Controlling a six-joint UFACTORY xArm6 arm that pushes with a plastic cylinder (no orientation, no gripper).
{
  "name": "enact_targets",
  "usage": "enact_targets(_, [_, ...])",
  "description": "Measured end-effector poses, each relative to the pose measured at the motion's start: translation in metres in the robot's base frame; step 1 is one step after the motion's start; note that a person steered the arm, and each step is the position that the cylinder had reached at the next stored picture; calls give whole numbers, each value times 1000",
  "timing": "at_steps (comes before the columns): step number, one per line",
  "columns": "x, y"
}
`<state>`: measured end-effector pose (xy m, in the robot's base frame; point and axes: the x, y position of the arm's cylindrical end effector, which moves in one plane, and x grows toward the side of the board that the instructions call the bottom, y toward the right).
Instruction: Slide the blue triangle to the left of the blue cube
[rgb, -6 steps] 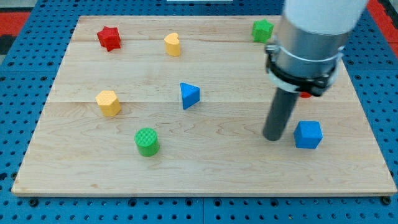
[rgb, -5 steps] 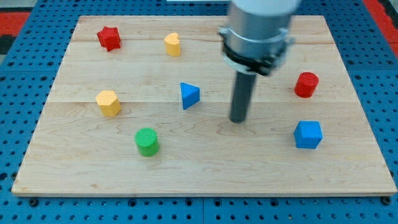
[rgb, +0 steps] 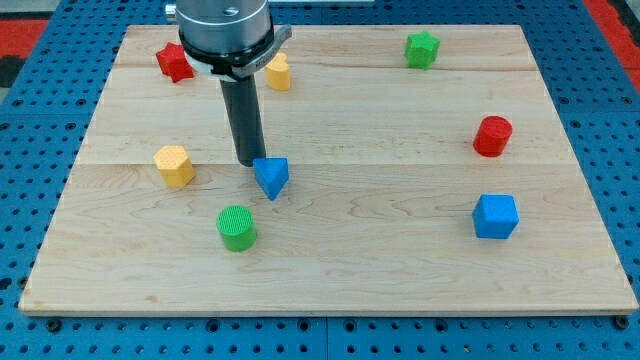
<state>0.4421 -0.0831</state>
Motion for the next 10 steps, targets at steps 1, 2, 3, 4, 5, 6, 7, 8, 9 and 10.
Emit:
enact_targets(1, [18, 39])
enact_targets(2, [37, 95])
enact_targets(3, [13, 59])
enact_targets(4, [-8, 16])
enact_targets(5, [42, 20])
enact_targets(6, [57, 66])
enact_targets(7, [65, 108])
enact_targets(8, [66, 96])
enact_targets(9, [123, 113])
enact_targets(10, [134, 111])
